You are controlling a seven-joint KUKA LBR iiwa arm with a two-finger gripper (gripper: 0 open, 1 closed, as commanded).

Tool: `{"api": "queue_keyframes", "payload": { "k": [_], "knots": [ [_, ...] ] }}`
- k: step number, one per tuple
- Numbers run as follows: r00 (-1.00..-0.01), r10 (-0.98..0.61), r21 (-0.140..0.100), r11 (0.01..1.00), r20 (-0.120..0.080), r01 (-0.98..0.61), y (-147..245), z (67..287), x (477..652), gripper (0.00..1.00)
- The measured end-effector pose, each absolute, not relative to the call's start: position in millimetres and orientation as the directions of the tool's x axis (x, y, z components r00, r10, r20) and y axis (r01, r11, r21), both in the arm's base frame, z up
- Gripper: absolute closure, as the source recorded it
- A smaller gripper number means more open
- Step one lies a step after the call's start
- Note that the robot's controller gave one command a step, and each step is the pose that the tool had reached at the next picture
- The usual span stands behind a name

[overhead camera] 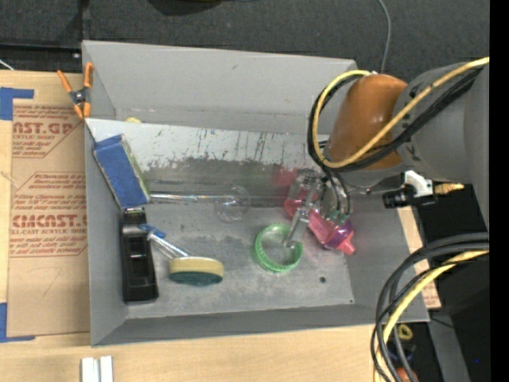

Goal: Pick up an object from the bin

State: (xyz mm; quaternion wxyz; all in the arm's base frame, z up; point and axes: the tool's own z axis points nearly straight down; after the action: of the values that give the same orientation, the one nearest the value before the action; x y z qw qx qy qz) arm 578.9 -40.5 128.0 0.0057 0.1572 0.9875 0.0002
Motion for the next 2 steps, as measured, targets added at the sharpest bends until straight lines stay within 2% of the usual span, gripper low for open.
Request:
{"api": "queue_keyframes", "payload": {
  "k": [1,2],
  "knots": [
    [-0.97,-0.241,-0.004,0.97,-0.018,-0.241,-19.4,131.6,559.8,0.0],
    [-0.995,-0.096,-0.002,0.995,-0.019,-0.096,-36.0,126.3,577.7,0.0]
  ]
}}
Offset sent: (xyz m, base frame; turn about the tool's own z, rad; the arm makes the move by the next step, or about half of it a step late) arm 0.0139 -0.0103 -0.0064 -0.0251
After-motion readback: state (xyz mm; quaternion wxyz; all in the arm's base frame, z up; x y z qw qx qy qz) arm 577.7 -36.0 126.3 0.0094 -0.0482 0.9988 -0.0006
